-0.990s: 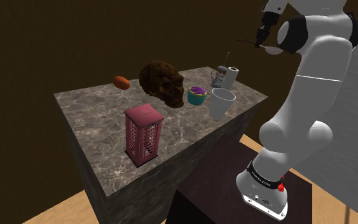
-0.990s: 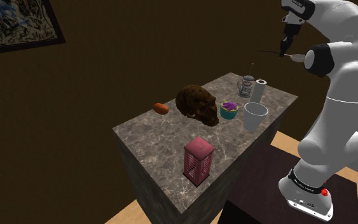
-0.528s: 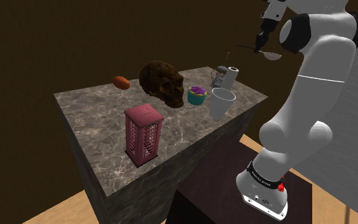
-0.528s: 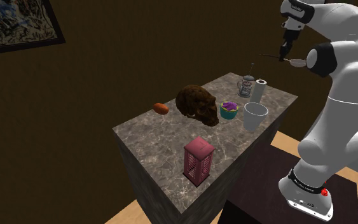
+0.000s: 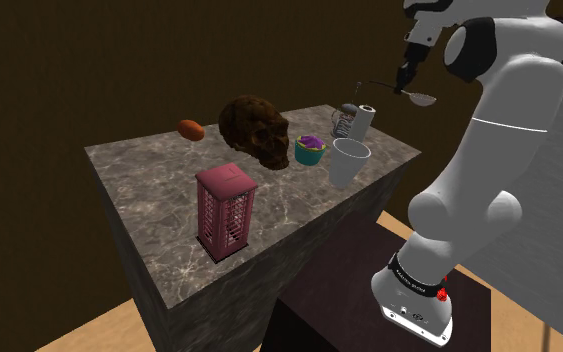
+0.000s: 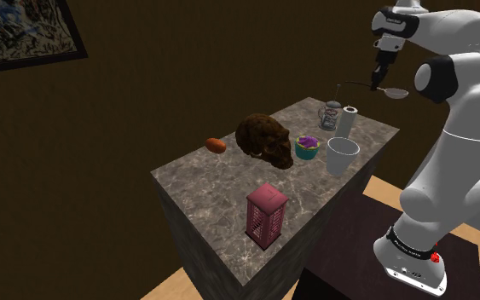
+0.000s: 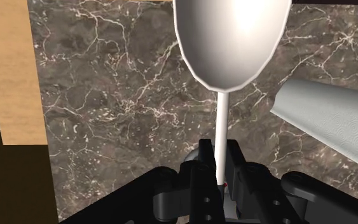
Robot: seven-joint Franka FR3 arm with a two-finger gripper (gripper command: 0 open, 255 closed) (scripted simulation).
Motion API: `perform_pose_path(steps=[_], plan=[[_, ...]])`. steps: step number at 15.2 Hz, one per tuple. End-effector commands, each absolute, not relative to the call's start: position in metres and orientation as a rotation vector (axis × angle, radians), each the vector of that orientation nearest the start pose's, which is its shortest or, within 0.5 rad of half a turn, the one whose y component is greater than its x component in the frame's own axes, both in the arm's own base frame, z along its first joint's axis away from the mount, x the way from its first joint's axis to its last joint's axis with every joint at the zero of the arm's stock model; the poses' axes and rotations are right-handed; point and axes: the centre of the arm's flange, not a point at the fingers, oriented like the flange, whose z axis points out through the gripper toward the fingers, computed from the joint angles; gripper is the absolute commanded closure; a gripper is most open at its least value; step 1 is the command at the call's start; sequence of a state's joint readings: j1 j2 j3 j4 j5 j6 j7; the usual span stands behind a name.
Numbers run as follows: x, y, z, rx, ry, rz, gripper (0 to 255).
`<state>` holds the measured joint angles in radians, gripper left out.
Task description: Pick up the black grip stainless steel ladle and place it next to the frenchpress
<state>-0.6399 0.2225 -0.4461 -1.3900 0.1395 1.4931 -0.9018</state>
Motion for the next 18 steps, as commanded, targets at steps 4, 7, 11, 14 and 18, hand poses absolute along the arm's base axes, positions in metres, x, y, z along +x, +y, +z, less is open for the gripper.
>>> perform_pose_path(steps=[4, 7, 11, 14, 18], plan=[[0.323, -0.515, 0.558, -3.024, 0.266, 0.025, 255], [0.323, -0.515, 0.542, -3.024, 0.266, 0.025, 255], [0.323, -0.515, 0.521, -3.024, 0.266, 0.025, 255], [0.323, -0.515, 0.505, -3.024, 0.266, 0.025, 255], [0.323, -0.515, 0.484, -3.024, 0.266, 0.025, 255]])
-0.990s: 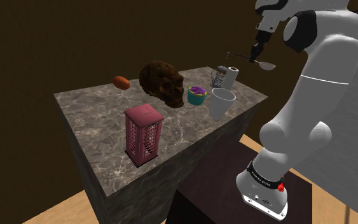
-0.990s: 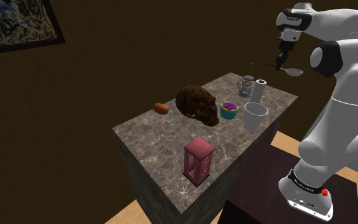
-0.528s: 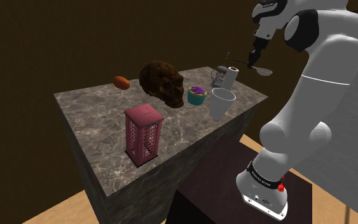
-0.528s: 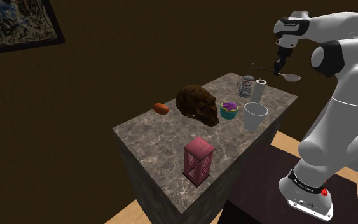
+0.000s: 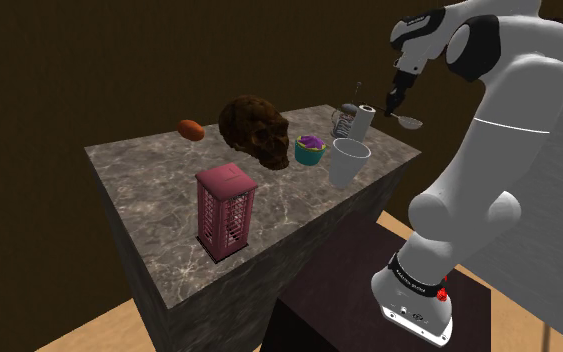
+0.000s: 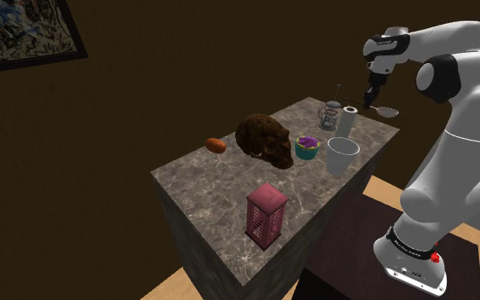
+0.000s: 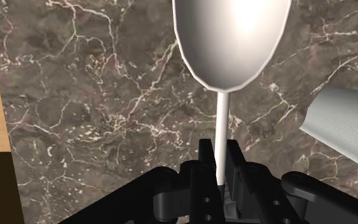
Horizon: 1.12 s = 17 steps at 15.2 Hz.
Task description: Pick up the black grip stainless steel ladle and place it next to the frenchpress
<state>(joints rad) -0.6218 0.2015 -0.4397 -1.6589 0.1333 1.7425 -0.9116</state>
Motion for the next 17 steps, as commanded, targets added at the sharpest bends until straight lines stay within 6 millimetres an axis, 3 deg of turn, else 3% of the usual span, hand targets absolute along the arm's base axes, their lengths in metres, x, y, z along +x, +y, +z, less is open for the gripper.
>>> perform_pose_path(steps=[1, 17], plan=[[0.323, -0.515, 0.479, -3.024, 0.266, 0.025, 255], [0.323, -0.515, 0.394, -3.024, 0.266, 0.025, 255]])
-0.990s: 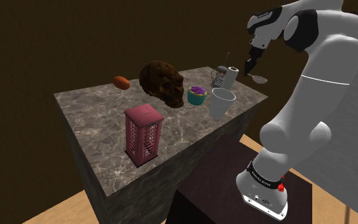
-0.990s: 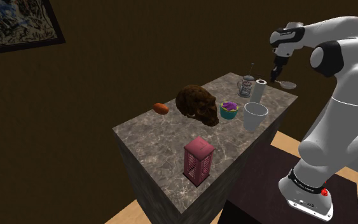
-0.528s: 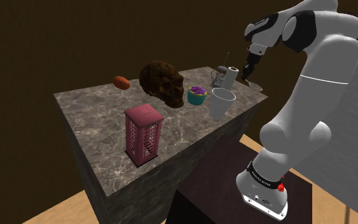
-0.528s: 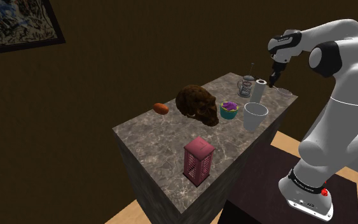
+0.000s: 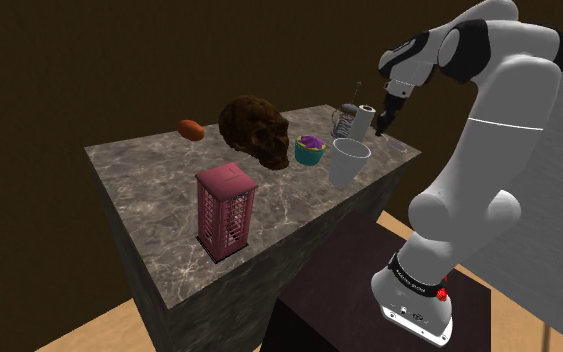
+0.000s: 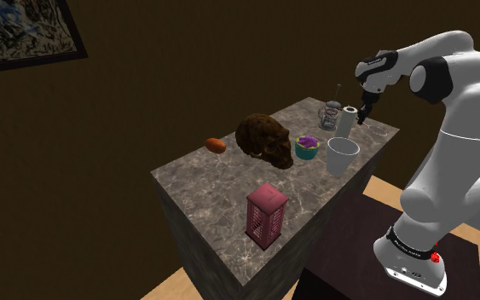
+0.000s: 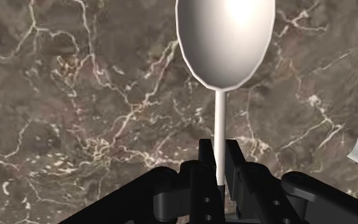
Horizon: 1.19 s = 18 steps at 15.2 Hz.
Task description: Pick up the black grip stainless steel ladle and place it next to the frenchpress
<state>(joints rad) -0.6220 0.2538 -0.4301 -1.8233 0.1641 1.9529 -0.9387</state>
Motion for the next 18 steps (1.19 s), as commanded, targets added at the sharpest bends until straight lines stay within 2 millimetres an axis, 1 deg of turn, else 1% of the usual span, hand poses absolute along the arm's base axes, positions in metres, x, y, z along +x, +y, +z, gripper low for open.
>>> perform_pose_path(steps=[1, 8, 9, 16, 17, 18], plan=[[0.323, -0.515, 0.389, -3.024, 0.266, 0.025, 255], [0.323, -0.515, 0.352, -3.024, 0.266, 0.025, 255], [0.323, -0.515, 0.35, -3.024, 0.266, 0.025, 255], [0.323, -0.515, 0.35, -3.024, 0.266, 0.025, 255], [0.323, -0.515, 0.35, -3.024, 0.266, 0.025, 0], [0.323, -0.515, 0.35, -3.024, 0.266, 0.025, 0]])
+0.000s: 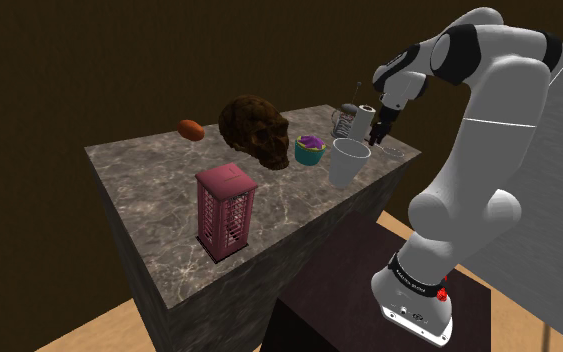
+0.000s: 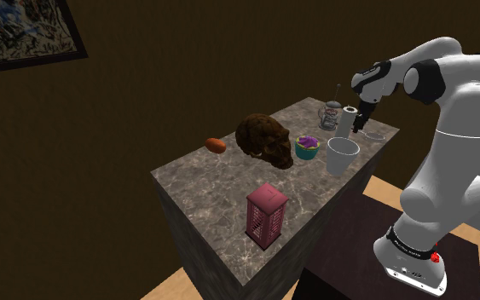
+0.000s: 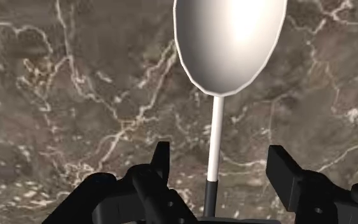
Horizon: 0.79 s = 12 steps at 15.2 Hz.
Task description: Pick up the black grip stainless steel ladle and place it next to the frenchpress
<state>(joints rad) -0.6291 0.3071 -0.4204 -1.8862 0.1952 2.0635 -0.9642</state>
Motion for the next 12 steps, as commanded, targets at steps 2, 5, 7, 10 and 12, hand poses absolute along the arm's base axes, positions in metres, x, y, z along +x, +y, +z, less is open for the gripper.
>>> perform_pose_path(steps=[2, 5, 7, 10, 12], plan=[[0.323, -0.515, 0.35, -3.024, 0.266, 0.025, 0], [0.323, -0.517, 0.363, -3.024, 0.266, 0.025, 0], [0.323, -0.52, 0.389, -3.024, 0.266, 0.025, 0], [0.323, -0.521, 0.399, -3.024, 0.266, 0.025, 0], [0.323, -0.521, 0.399, -3.024, 0.266, 0.025, 0]])
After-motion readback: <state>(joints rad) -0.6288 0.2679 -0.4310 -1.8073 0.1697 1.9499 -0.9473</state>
